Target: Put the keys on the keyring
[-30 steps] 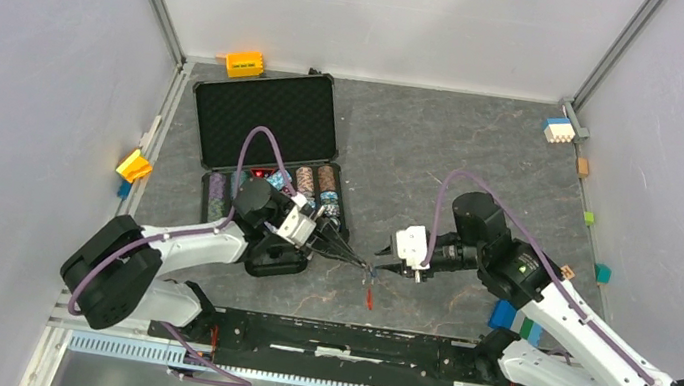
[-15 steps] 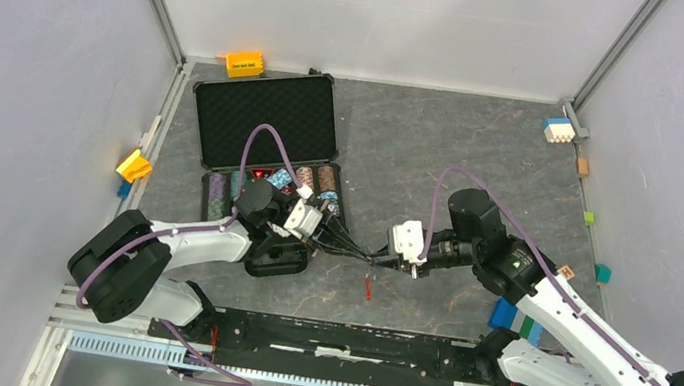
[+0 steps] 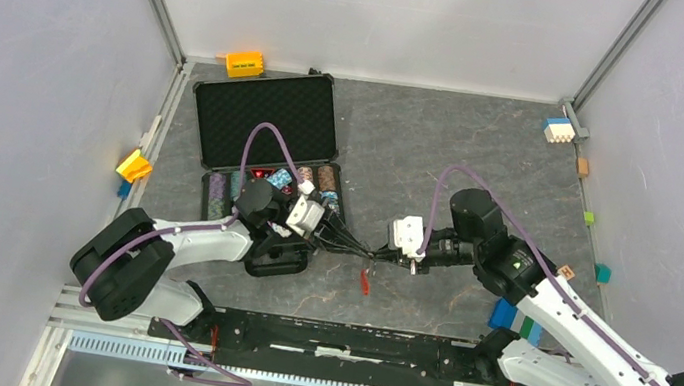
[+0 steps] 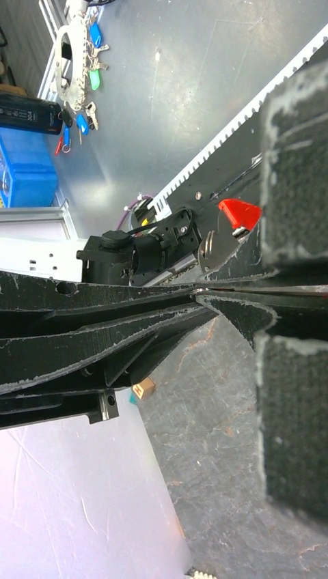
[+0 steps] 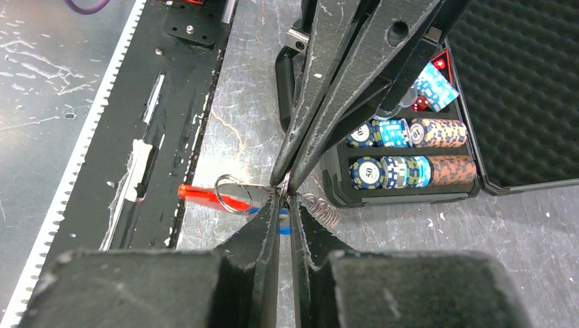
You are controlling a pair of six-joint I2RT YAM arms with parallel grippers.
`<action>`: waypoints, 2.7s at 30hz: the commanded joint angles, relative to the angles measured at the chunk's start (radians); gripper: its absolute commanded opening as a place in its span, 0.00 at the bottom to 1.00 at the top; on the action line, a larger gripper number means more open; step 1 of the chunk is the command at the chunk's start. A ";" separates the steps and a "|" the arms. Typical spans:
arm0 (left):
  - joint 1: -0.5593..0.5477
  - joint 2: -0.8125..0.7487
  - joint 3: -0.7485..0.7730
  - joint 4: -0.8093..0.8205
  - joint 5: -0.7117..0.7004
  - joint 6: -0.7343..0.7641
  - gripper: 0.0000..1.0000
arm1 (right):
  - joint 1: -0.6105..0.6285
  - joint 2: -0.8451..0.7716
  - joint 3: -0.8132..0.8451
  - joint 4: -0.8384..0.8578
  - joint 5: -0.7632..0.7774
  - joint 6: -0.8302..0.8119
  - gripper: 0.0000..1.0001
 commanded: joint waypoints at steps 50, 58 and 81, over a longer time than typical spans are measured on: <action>0.044 -0.005 0.085 -0.414 -0.213 0.273 0.30 | 0.175 0.247 0.290 -0.263 0.601 -0.032 0.00; 0.041 0.002 0.076 -0.397 -0.202 0.282 0.30 | 0.175 0.244 0.285 -0.251 0.571 -0.025 0.00; 0.024 0.019 0.064 -0.375 -0.195 0.287 0.26 | 0.173 0.248 0.294 -0.238 0.564 -0.013 0.00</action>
